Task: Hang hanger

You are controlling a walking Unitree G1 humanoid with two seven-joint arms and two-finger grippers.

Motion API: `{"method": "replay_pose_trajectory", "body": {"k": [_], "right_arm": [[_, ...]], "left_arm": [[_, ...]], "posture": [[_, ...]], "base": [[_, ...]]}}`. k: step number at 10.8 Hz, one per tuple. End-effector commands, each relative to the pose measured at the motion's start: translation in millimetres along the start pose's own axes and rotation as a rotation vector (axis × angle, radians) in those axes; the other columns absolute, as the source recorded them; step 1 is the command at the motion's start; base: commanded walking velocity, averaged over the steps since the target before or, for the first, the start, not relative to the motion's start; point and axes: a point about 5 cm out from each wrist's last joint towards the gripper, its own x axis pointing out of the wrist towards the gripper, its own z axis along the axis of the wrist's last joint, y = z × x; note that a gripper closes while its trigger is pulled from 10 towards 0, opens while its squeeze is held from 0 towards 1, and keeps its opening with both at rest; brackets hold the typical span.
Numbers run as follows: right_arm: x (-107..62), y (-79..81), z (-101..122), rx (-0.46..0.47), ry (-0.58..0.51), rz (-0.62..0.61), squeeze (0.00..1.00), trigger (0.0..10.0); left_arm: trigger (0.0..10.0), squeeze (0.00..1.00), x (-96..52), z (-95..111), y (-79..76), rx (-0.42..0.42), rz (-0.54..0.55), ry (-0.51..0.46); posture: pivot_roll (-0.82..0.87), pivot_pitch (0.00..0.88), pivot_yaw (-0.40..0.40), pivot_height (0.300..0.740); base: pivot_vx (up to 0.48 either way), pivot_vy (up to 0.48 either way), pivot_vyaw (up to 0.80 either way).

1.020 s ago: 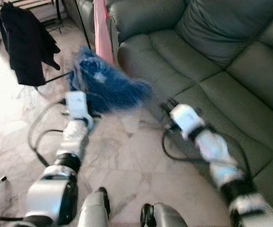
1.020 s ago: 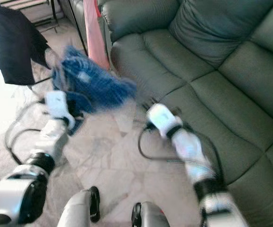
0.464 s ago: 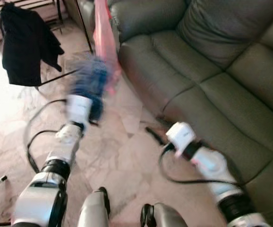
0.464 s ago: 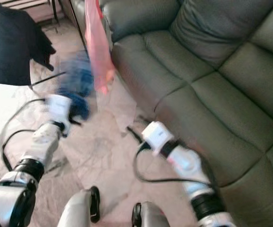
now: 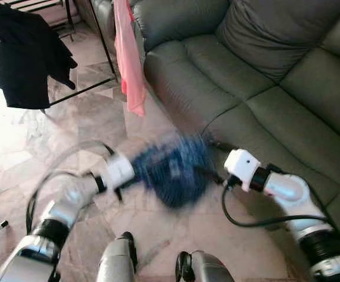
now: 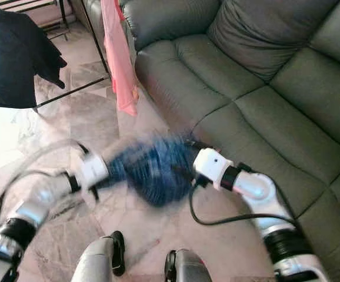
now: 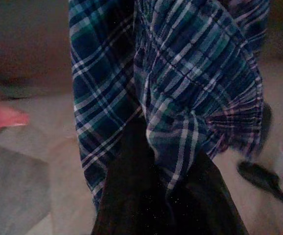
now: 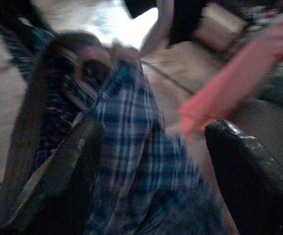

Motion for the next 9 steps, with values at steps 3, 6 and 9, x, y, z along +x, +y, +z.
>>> {"method": "replay_pose_trajectory", "body": {"k": [3, 6, 9], "right_arm": [[-16.8, -5.7, -13, 0.032, 0.129, 0.223, 1.0, 10.0], [-26.9, -19.0, -24, 0.01, 0.261, 0.321, 1.0, 10.0], [-30.9, -11.5, -36, 0.126, 0.307, 0.458, 0.0, 0.0]], "left_arm": [[0.0, 0.0, 6.8, 32, -13.1, 0.103, -0.14, -0.173], [0.0, 0.0, 7.8, 36, -36.2, 0.2, -0.335, -0.184], [0.0, 0.0, 10.0, 42, -39.4, 0.195, -0.356, -0.2]], "posture": [[-0.07, 0.198, -0.031, 0.74], [-0.06, 0.193, -0.028, 0.74], [-0.06, 0.188, -0.029, 0.74]], "base": [[0.0, 0.0, 0.0], [0.0, 0.0, 0.0], [0.0, 0.0, 0.0]]}}
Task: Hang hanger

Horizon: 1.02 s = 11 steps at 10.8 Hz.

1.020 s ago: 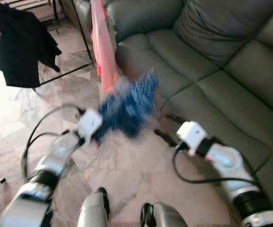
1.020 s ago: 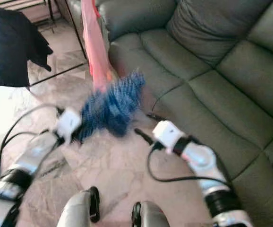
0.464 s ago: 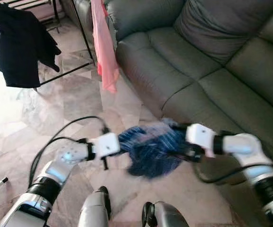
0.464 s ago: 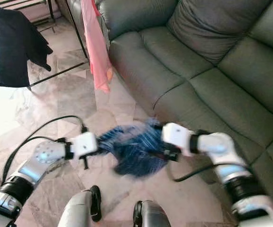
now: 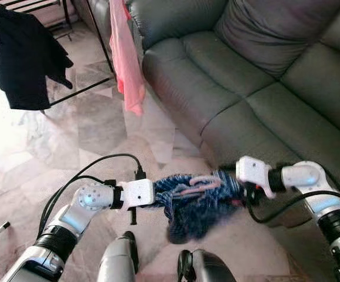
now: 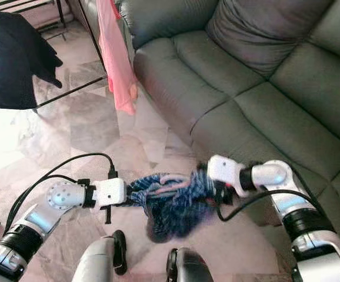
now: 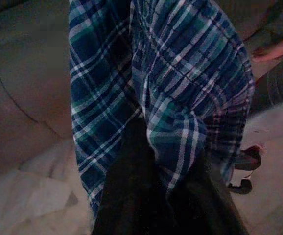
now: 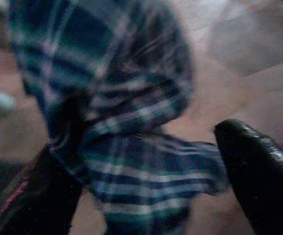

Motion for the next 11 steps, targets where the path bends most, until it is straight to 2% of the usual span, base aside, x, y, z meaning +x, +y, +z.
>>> {"method": "replay_pose_trajectory", "body": {"k": [1, 4, 7, 8, 9, 10, 11], "right_arm": [[-0.6, 7.0, -6, 0.043, 0.025, 0.083, 0.0, 0.0], [-1.7, 6.5, -10, 0.061, 0.051, 0.135, 0.0, 0.0], [-5.5, -5.1, -1, -0.001, 0.054, 0.097, 0.0, 0.0], [-4.4, -8.3, 2, 0.006, 0.031, 0.082, 0.0, 10.0], [-4.1, -7.1, 3, 0.005, 0.026, 0.105, 0.29, 10.0], [-5.0, -7.1, 1, -0.003, 0.047, 0.106, 0.0, 10.0], [-7.7, -9.1, -1, -0.011, 0.067, 0.099, 0.0, 10.0]], "left_arm": [[0.0, 0.0, 4.2, 5, -2.1, 0.015, -0.019, -0.018], [0.0, 0.0, 7.3, 8, -1.0, 0.017, -0.02, -0.027], [0.0, 0.0, 9.9, 7, -3.9, 0.015, -0.037, -0.021], [0.0, 0.0, 10.9, 8, -4.2, 0.012, -0.038, -0.022], [0.0, 0.0, 11.7, 7, -4.7, 0.01, -0.04, -0.022], [0.0, 0.0, 12.2, 7, -5.3, 0.01, -0.044, -0.022], [0.0, 0.0, 13.4, 6, -9.0, 0.005, -0.059, -0.017]], "posture": [[-0.06, 0.188, -0.03, 0.74], [-0.06, 0.186, -0.033, 0.74], [-0.06, 0.185, -0.036, 0.74], [-0.07, 0.186, -0.037, 0.74], [-0.07, 0.186, -0.038, 0.74], [-0.07, 0.188, -0.04, 0.74], [-0.07, 0.19, -0.04, 0.74]], "base": [[0.0, 0.0, 0.0], [0.0, 0.0, 0.0], [0.0, 0.0, 0.0], [0.0, 0.0, 0.0], [0.0, 0.0, 0.0], [0.0, 0.0, 0.0], [0.0, 0.0, 0.0]]}}
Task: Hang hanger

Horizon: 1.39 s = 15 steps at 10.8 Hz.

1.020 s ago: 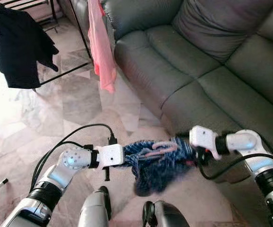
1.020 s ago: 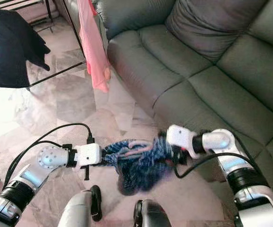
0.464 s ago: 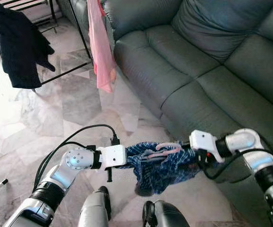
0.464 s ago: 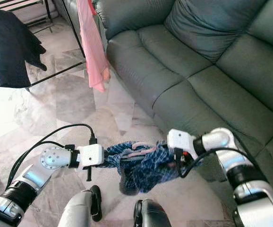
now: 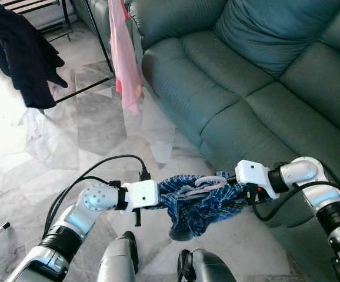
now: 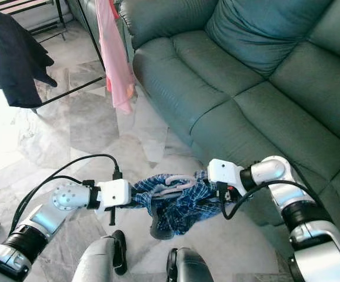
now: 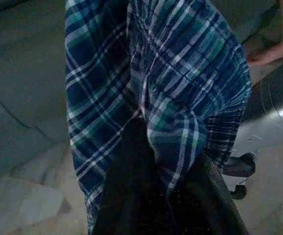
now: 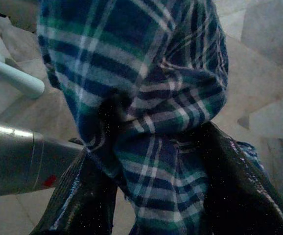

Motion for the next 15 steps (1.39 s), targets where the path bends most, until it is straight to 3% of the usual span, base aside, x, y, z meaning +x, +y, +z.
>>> {"method": "replay_pose_trajectory", "body": {"k": [1, 5, 11, 12, 13, 14, 15], "right_arm": [[-7.8, -2.8, 0, 0.001, 0.009, 0.008, 0.0, 0.0], [-14.2, -7.3, 4, 0.007, -0.004, 0.022, 0.0, 0.0], [5.1, 13.6, -3, 0.066, -0.083, 0.045, 0.0, 0.0], [12.7, 17.0, 1, 0.063, -0.12, 0.016, 0.0, 0.0], [18.9, 20.6, 4, 0.071, -0.151, 0.008, 0.0, 0.0], [26.7, 27.2, 3, 0.076, -0.155, 0.002, 0.0, 0.0], [31.0, 29.3, 0, 0.048, -0.114, -0.03, 0.0, 0.0]], "left_arm": [[0.0, 0.0, 5.3, 1, -6.7, 0.01, -0.043, 0.001], [0.0, 0.0, 7.6, -2, -10.2, 0.005, -0.061, 0.016], [0.0, 0.0, 9.6, -7, 0.9, 0.066, 0.056, 0.071], [4.7, 0.0, 10.5, -9, 2.5, 0.059, 0.083, 0.085], [6.2, 0.0, 10.7, -11, 3.1, 0.06, 0.1, 0.091], [10.0, 0.0, 10.5, -14, 5.1, 0.079, 0.139, 0.119], [10.0, 0.0, 9.9, -18, 5.3, 0.079, 0.151, 0.141]], "posture": [[-0.07, 0.188, -0.04, 0.74], [-0.07, 0.185, -0.043, 0.74], [-0.08, 0.192, -0.047, 0.74], [-0.08, 0.192, -0.046, 0.74], [-0.08, 0.194, -0.047, 0.74], [-0.08, 0.193, -0.047, 0.74], [-0.08, 0.19, -0.049, 0.74]], "base": [[0.0, 0.0, 0.0], [0.0, 0.0, 0.0], [0.0, 0.0, 0.0], [0.0, 0.0, 0.0], [0.0, 0.0, 0.0], [0.0, 0.0, 0.0], [0.0, 0.0, 0.0]]}}
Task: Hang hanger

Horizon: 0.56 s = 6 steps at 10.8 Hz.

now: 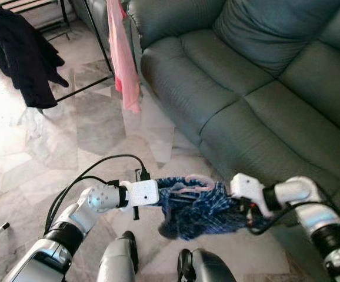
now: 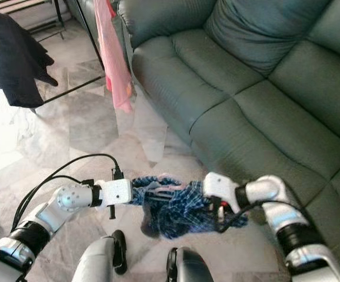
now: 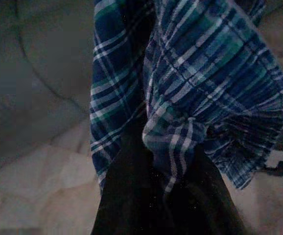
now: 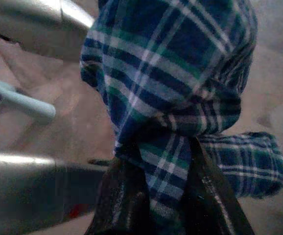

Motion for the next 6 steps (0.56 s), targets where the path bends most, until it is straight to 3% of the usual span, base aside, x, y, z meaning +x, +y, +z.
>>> {"method": "replay_pose_trajectory", "body": {"k": [1, 2, 4, 6], "right_arm": [[12.3, 3.4, 7, -0.056, -0.017, -0.027, 0.0, 0.0], [21.3, 2.8, 8, -0.034, -0.028, -0.117, 0.0, 0.0], [34.8, 6.6, 0, 0.018, 0.004, -0.259, 0.0, 0.0], [43.6, 9.2, -16, 0.157, 0.054, -0.414, 0.0, 0.0]], "left_arm": [[10.0, 1.0, 3.8, -2, -2.2, 0.005, 0.011, 0.025], [10.0, 1.0, 3.5, -5, -1.1, 0.061, 0.044, 0.056], [10.0, 1.0, 1.3, -11, -0.3, 0.079, 0.083, 0.088], [10.0, 1.0, -0.5, -13, -5.7, 0.127, 0.087, 0.077]], "posture": [[-0.08, 0.188, -0.051, 0.74], [-0.08, 0.188, -0.056, 0.74], [-0.08, 0.195, -0.058, 0.74], [-0.08, 0.201, -0.057, 0.74]], "base": [[0.0, 0.0, 0.0], [0.0, 0.0, 0.0], [0.0, 0.0, 0.0], [0.0, 0.0, 0.0]]}}
